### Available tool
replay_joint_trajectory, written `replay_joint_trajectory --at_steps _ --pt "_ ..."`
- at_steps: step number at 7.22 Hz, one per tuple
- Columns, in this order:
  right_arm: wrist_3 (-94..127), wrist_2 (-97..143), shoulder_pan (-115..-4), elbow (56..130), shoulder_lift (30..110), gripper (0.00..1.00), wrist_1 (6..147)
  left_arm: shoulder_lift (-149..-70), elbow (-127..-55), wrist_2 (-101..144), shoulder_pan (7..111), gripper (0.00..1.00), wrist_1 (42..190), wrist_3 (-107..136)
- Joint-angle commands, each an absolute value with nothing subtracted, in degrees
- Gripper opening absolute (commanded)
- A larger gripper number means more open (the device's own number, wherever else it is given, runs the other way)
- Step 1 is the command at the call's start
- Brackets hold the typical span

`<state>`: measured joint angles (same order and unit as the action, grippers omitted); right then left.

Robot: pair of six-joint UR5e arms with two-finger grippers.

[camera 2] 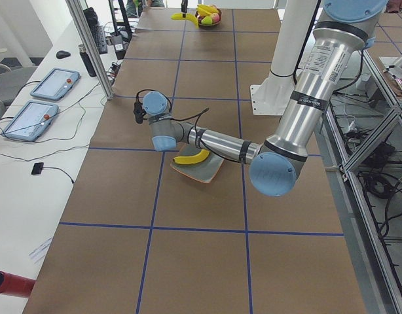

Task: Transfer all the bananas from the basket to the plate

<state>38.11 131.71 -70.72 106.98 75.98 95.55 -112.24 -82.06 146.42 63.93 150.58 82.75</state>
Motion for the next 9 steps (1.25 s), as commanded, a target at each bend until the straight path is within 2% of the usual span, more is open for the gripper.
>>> replay_joint_trajectory --at_steps 1,3,7,9 --pt "53.6 133.0 -62.9 106.9 69.4 0.00 90.1 -117.7 -82.1 141.0 59.5 1.00 148.6 86.5" --pt "62.6 133.2 -57.8 105.5 68.6 0.00 77.5 -121.2 -82.1 140.4 57.6 1.00 149.1 86.4" --pt "66.4 139.3 -55.9 100.7 58.3 0.00 77.3 -125.4 -84.1 138.2 48.6 0.99 154.9 86.3" --pt "69.1 139.3 -54.5 99.9 56.2 0.00 77.2 -129.1 -84.8 134.8 44.5 0.99 155.6 86.0"
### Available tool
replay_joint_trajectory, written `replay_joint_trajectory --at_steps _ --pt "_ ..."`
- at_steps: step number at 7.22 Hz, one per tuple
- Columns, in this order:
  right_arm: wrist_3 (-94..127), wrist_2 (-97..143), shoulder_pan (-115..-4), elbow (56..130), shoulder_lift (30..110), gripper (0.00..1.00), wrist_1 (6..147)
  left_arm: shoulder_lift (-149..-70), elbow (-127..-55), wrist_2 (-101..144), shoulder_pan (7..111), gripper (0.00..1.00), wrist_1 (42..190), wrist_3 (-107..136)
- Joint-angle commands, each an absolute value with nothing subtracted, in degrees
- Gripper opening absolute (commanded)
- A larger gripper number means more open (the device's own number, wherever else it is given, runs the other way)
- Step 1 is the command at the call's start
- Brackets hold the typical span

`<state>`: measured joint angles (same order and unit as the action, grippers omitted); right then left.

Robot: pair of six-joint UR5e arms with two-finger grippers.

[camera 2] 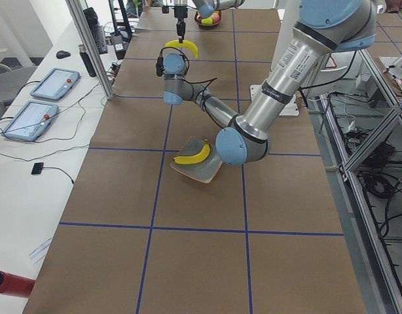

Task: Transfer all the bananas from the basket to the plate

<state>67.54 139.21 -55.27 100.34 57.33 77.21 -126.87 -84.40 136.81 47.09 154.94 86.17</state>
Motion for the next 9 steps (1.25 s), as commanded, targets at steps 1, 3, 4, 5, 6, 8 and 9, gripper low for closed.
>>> replay_joint_trajectory --at_steps 1,3,4,5,6,8,9 --pt "69.3 139.3 -54.0 99.9 55.7 0.00 77.2 -129.9 -84.8 131.8 42.5 0.99 158.4 86.0" --pt "71.4 139.9 -53.0 99.8 54.7 0.00 77.2 -130.1 -84.8 125.9 38.2 0.99 162.9 86.0" --pt "73.0 140.9 -52.7 99.8 53.6 0.00 77.2 -130.1 -84.8 125.3 37.6 0.99 164.5 86.0" --pt "73.2 143.7 -52.7 98.5 52.7 0.00 77.2 -130.1 -84.8 125.3 37.5 0.98 164.8 86.0" --pt "73.2 144.2 -52.6 97.5 51.9 0.00 77.2 -130.3 -84.7 125.2 37.2 0.98 164.8 84.3" --pt "73.3 146.4 -52.6 96.9 51.4 0.00 77.2 -130.8 -84.6 123.9 36.6 0.98 164.8 83.8" --pt "73.3 146.6 -52.6 96.6 51.0 0.00 77.2 -130.9 -84.6 121.2 34.6 0.98 164.8 83.8"
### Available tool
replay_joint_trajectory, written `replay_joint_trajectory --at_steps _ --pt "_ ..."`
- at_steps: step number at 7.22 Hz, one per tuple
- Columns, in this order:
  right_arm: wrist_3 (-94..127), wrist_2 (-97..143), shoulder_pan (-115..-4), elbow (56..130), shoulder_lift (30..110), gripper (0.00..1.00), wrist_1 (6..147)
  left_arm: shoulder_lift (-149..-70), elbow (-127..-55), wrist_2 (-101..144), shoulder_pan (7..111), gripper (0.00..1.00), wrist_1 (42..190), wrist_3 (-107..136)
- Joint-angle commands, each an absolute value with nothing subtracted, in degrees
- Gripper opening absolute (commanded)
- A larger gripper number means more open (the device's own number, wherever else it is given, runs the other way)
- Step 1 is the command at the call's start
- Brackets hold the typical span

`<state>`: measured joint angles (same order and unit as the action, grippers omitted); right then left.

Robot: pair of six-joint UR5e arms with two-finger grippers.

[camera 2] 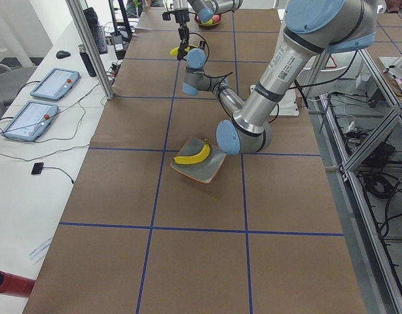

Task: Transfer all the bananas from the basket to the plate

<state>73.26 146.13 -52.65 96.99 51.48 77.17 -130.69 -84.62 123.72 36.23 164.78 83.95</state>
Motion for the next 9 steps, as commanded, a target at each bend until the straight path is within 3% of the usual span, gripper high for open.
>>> replay_joint_trajectory --at_steps 1,9 --pt "73.4 146.9 -52.4 96.6 51.0 0.00 77.2 -131.5 -84.6 120.9 34.5 0.98 164.8 83.8" --pt "73.7 149.5 -50.7 97.4 51.1 0.00 77.2 -133.0 -83.4 118.7 33.8 0.91 164.6 83.8"
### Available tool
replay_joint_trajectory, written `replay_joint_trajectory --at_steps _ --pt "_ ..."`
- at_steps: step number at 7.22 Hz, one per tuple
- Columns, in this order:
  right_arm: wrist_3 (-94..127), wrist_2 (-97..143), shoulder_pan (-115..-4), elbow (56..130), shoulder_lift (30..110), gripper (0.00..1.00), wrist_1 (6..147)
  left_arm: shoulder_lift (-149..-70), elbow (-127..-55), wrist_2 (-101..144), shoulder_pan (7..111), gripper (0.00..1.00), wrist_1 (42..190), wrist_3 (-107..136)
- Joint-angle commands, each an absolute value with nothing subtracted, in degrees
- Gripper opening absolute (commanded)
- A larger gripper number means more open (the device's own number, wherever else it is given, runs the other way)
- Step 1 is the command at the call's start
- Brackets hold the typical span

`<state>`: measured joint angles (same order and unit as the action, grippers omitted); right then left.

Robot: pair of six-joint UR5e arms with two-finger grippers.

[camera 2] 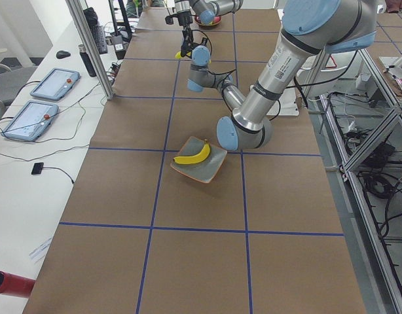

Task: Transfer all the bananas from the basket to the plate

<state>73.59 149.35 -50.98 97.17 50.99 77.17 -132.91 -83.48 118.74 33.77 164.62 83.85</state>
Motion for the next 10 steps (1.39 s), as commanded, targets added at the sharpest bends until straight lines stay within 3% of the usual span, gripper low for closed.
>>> replay_joint_trajectory --at_steps 1,2,3,4,5,6,7,9,10 --pt "73.7 149.4 -50.1 97.4 51.1 0.00 77.1 -133.2 -83.3 118.4 33.8 0.89 164.6 83.8" --pt "73.7 149.4 -50.0 97.5 51.1 0.00 77.1 -133.2 -83.3 118.0 33.7 0.82 164.6 83.8" --pt "73.7 149.4 -50.0 97.6 51.1 0.00 77.1 -133.2 -83.3 118.0 33.4 0.52 164.6 83.8" --pt "73.7 149.5 -50.1 97.8 51.1 0.00 77.1 -132.8 -83.3 118.0 33.2 0.09 164.2 83.8" --pt "73.7 149.4 -50.1 97.8 51.2 0.00 77.1 -132.6 -83.5 117.9 33.2 0.00 164.1 83.9" --pt "73.5 149.5 -50.1 97.8 51.2 0.68 77.0 -132.6 -83.8 118.0 33.2 0.00 163.9 84.0" --pt "73.2 149.4 -50.1 97.9 51.7 1.00 74.9 -132.6 -83.9 118.0 33.2 0.00 163.7 84.1" --pt "73.7 149.4 -50.7 99.1 53.9 1.00 71.0 -130.5 -85.8 118.0 33.3 0.00 163.8 84.5" --pt "73.7 149.2 -52.0 101.1 56.2 1.00 70.9 -124.7 -89.6 118.4 33.6 0.00 164.4 84.3"
